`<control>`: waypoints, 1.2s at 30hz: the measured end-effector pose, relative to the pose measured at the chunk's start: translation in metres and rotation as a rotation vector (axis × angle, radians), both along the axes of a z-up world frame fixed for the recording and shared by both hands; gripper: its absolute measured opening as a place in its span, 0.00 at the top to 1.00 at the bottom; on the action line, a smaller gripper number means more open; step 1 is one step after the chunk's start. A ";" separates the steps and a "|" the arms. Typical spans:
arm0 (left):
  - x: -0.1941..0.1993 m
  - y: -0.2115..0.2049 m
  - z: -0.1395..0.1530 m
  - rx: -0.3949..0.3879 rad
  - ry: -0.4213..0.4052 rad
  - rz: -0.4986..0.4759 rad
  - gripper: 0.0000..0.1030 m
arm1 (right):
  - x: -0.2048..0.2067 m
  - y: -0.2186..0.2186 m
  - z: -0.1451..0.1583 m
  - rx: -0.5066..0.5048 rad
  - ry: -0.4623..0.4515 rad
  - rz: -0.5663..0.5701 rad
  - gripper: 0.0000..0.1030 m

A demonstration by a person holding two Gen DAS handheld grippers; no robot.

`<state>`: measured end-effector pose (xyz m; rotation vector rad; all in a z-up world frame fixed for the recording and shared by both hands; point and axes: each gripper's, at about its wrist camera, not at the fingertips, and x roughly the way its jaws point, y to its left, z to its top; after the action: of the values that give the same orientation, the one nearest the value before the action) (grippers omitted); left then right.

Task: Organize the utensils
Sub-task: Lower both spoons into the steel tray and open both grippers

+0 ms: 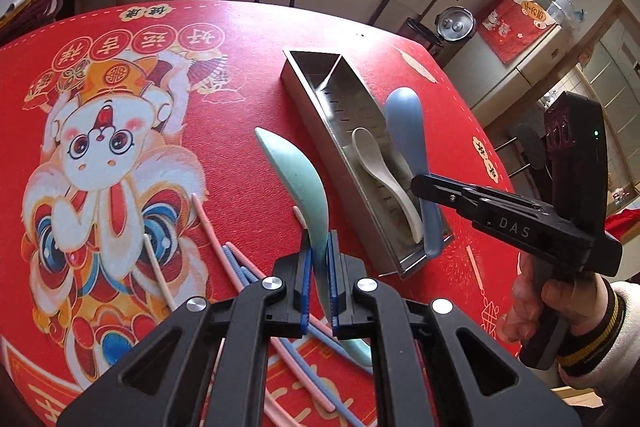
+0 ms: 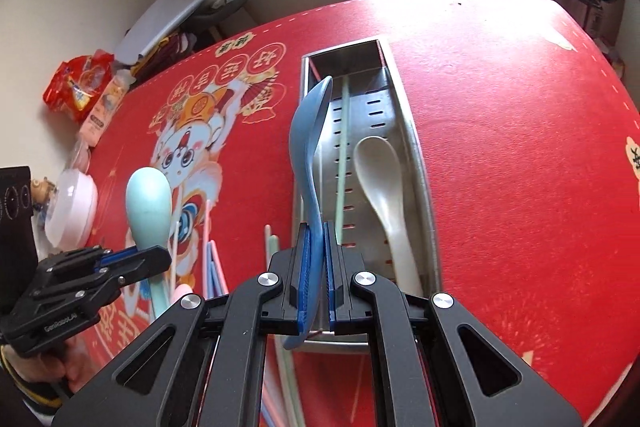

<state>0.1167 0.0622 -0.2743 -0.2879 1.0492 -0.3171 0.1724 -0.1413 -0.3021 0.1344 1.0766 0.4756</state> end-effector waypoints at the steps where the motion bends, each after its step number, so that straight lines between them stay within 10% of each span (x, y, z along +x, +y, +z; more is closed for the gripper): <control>1: 0.004 -0.003 -0.001 -0.007 0.002 -0.004 0.93 | 0.002 -0.003 0.000 -0.013 -0.003 0.000 0.94; 23: 0.049 -0.048 -0.012 -0.056 0.030 -0.071 0.93 | 0.027 -0.008 -0.022 -0.259 0.048 0.085 0.93; 36: 0.085 -0.082 -0.019 0.018 0.086 -0.126 0.93 | 0.032 -0.029 -0.010 -0.161 0.075 -0.024 0.91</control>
<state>0.2017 -0.0196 -0.2935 -0.2208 1.1568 -0.4110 0.2043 -0.1699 -0.3118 0.0234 1.1813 0.3633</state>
